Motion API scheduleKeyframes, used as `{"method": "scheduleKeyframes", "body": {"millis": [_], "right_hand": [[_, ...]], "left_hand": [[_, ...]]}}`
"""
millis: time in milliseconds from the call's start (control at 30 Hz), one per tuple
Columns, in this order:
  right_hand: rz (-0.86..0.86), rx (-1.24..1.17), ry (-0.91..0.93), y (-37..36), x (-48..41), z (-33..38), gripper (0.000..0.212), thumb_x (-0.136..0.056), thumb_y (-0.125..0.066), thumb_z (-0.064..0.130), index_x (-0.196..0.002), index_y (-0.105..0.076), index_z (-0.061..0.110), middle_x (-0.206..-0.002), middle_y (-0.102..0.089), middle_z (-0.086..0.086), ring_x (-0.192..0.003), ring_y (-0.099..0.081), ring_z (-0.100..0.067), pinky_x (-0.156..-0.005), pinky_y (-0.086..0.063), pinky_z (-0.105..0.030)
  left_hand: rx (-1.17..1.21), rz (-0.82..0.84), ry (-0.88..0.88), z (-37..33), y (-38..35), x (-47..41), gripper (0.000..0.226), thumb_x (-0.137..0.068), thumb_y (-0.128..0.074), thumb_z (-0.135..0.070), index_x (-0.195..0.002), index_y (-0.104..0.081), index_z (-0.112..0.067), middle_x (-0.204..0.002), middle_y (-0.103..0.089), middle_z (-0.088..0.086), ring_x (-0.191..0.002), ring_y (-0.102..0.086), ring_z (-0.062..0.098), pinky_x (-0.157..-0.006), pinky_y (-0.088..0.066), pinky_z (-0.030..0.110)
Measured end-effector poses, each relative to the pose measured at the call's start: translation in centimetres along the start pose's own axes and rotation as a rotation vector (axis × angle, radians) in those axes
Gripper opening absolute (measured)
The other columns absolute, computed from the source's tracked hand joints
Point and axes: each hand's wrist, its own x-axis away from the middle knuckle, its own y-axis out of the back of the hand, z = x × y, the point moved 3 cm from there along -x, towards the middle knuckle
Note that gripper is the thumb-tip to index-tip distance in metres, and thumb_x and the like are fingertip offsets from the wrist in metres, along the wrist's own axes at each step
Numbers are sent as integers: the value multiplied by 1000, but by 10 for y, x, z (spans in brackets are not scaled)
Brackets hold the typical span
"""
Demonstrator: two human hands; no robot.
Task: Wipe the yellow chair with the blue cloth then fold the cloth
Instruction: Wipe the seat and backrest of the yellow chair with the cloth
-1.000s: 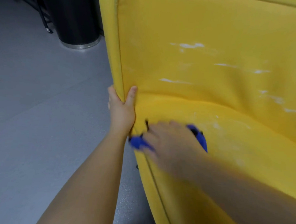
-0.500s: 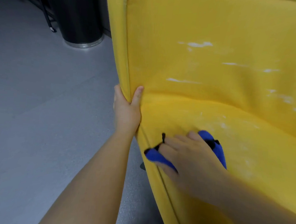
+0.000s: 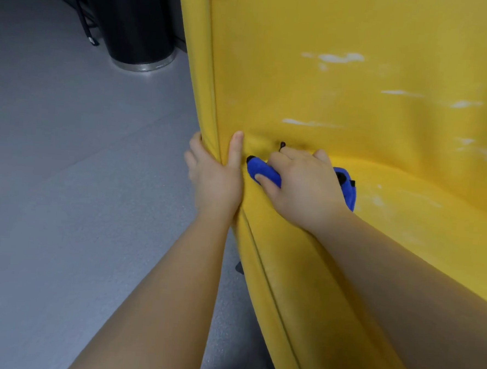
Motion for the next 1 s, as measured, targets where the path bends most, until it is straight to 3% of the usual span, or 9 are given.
{"method": "scheduleKeyframes", "body": {"millis": [67,133,333,500,600,667,800,933,1000], "right_hand": [[24,-51,-20,1,1,-4,26,-92,-50,43,-81,-52,19,-76,-48,4,-75,-52,-23,-71,-30,-37],[44,-79,-19,-1,2,-5,26,-92,-49,45,-83,-52,21,-78,-48,5,-77,-51,-21,-73,-33,-37],[224,-167,74,8,6,-1,19,-92,-50,44,-85,-48,26,-82,-45,8,-78,-50,-18,-74,-33,-35],[318,-136,294,34,61,15,19,-84,-48,46,-75,-45,30,-73,-39,13,-68,-53,-15,-64,-35,-31],[355,-92,404,41,96,19,18,-81,-42,48,-78,-52,33,-75,-47,16,-66,-52,-9,-65,-42,-28],[293,-12,451,39,87,20,21,-80,-42,47,-79,-55,31,-74,-52,12,-65,-54,-12,-66,-42,-31],[88,144,241,18,11,-7,19,-79,-65,33,-82,-59,15,-78,-58,-7,-71,-60,-30,-67,-37,-39],[125,167,114,5,-21,-21,24,-92,-52,37,-97,-56,14,-99,-59,-7,-91,-58,-31,-77,-33,-41],[122,98,116,9,-12,-18,22,-94,-49,39,-96,-53,17,-99,-56,-4,-93,-57,-29,-77,-32,-40]], "left_hand": [[58,61,312,5,-4,14,94,-80,-60,-70,-146,-24,-15,-142,-37,5,-128,-41,24,-105,-36,39],[138,175,475,12,-7,21,99,-77,-61,-73,-144,-22,-13,-134,-43,1,-114,-48,22,-103,-41,42],[135,141,389,11,-10,21,86,-86,-59,-63,-145,-24,-11,-118,-46,-2,-101,-47,18,-84,-38,33],[80,115,352,10,-7,24,86,-86,-56,-66,-146,-23,-12,-142,-49,9,-124,-51,30,-95,-40,38],[58,111,312,11,-8,29,87,-88,-52,-67,-149,-20,-14,-143,-49,8,-125,-51,29,-88,-38,34],[47,93,295,14,-6,30,85,-88,-51,-68,-148,-24,-13,-140,-52,8,-122,-53,29,-86,-39,34],[39,83,284,16,-7,29,75,-88,-52,-66,-139,-35,-13,-134,-57,8,-117,-56,30,-83,-40,33],[22,84,286,21,-8,28,80,-87,-49,-70,-144,-32,-16,-131,-57,5,-113,-56,27,-81,-38,33],[21,79,284,20,-7,30,79,-87,-49,-71,-142,-34,-17,-128,-59,4,-108,-57,25,-80,-39,33]]}}
